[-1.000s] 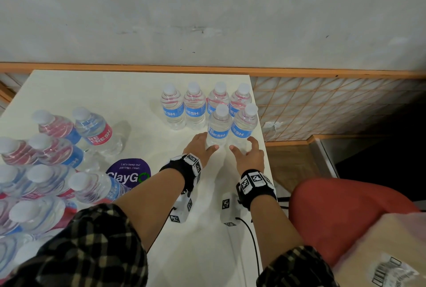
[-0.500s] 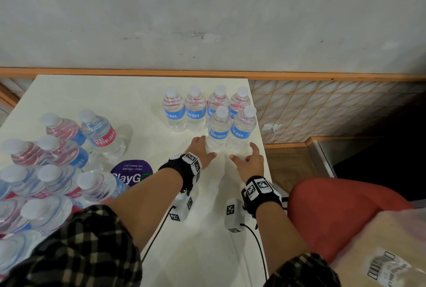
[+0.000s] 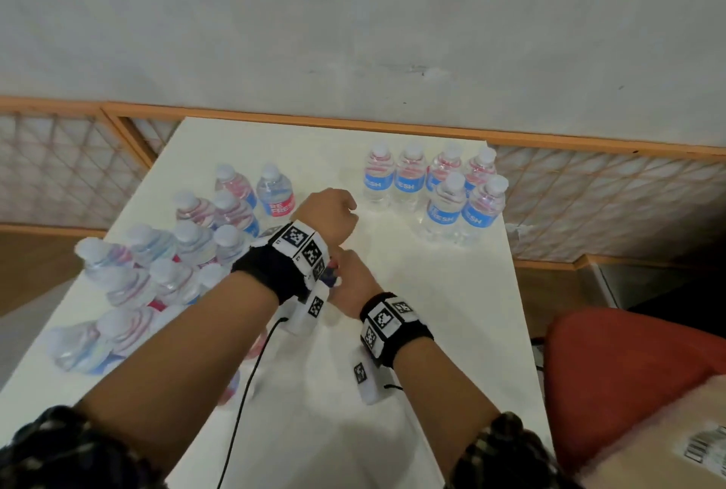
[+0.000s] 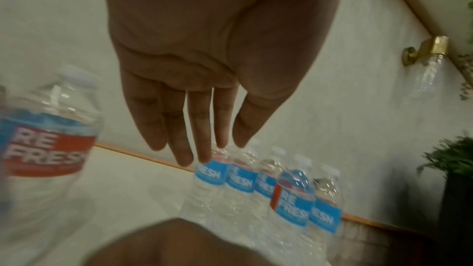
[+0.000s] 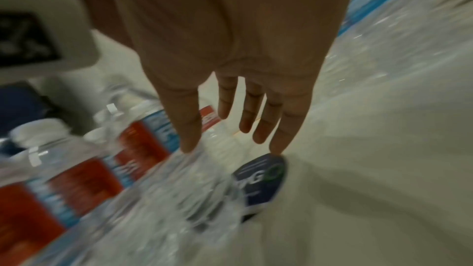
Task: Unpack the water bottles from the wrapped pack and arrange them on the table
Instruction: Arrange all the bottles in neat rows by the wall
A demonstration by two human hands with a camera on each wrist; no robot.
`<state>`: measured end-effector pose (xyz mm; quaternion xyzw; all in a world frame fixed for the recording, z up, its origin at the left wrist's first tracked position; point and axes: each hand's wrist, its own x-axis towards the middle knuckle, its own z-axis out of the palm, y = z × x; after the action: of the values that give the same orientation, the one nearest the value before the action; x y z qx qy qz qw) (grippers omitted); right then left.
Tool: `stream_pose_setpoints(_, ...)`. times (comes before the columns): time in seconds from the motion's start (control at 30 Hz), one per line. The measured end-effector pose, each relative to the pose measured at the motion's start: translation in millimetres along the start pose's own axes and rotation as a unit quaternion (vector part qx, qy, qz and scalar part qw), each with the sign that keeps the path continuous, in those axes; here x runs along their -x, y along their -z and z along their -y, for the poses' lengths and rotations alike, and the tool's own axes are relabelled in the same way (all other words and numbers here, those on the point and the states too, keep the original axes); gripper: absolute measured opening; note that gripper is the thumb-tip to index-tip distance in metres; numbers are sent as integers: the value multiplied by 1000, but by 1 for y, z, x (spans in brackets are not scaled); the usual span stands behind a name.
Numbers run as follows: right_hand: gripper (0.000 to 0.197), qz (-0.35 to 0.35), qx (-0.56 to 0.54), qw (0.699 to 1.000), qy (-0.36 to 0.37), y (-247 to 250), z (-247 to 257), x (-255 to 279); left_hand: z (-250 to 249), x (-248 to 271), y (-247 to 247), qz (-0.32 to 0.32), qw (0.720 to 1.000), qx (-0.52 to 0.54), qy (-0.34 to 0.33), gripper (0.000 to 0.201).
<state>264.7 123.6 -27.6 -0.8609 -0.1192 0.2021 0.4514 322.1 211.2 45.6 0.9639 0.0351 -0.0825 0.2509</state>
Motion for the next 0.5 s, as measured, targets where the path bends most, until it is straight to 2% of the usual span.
stream_pose_setpoints(0.1, 40, 33, 39, 997, 59, -25, 35, -7, 22, 6, 21, -73, 994, 79, 27, 23)
stream_pose_setpoints(0.17, 51, 39, 50, 997, 51, -30, 45, -5, 35, 5, 36, -129, 985, 105, 45, 26)
stream_pose_setpoints(0.27, 59, 25, -33, 999, 32, -35, 41, -2, 47, -2, 49, -207, 971, 93, 77, 37)
stream_pose_setpoints(0.33, 60, 6, -70, 998, 7, -31, 35, 3, 49, -12, 52, -191, 972, 83, 107, 48)
stream_pose_setpoints(0.4, 60, -25, -86, 996, -11, -24, 24, 11, 51, -20, 54, -123, 981, 67, 137, 57)
stream_pose_setpoints(0.47, 59, -60, -86, 994, -15, -14, 13, 19, 54, -27, 55, -72, 986, 40, 146, 57)
stream_pose_setpoints(0.5, 60, -74, -85, 993, -22, -9, 7, 23, 56, -29, 56, -68, 987, 28, 143, 53)
